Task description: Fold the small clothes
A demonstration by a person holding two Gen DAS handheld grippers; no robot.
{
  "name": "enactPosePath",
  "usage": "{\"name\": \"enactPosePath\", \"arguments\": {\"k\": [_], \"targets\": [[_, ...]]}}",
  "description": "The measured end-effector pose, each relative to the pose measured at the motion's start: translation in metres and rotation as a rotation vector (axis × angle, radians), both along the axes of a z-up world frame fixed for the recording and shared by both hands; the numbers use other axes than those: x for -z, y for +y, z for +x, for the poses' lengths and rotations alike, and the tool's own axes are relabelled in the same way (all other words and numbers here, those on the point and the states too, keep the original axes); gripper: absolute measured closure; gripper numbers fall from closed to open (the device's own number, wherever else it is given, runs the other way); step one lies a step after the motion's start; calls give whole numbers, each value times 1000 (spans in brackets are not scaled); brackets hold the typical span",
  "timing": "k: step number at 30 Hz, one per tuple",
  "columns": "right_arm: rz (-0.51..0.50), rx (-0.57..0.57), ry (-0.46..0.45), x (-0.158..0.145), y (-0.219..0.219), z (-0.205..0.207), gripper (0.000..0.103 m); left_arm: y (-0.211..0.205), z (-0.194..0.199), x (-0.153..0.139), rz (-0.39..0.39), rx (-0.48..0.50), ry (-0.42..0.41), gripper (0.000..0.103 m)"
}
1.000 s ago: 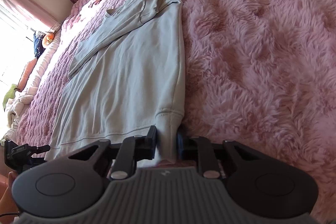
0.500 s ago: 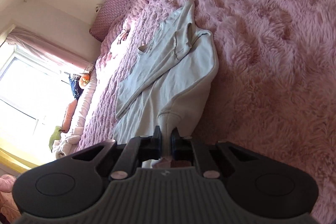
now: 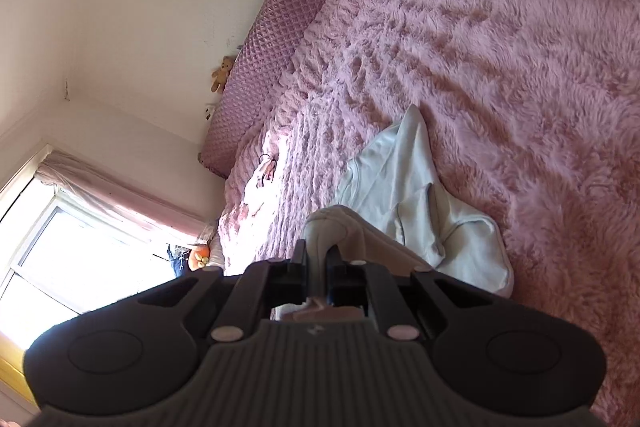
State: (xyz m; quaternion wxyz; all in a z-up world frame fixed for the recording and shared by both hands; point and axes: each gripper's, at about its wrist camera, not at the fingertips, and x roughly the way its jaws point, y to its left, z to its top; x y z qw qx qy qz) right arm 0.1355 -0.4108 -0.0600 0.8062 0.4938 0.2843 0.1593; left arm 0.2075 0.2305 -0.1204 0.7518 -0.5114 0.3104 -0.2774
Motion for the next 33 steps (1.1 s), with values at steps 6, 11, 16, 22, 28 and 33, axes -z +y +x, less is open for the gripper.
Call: {"name": "enactPosePath", "arguments": {"k": [6,11,16,22,28,33], "targets": [[28,56,10,8,8,90,100,4,74,-3,22,-8,-29,98],[14,69,41,25,17,155,100,7,129,12,31,-35,-12,98],[-14,78,79,49,23,204,100,10,173,34,49,-59,27,98],[-21,93,128,80,26,242,100,11,202,60,81,-70,81,98],[-36,116,186,111,29,267,100,13,220,81,102,-87,147,96],[15,137,208,117,25,271,84,35,224,77,93,-162,213,67]]}}
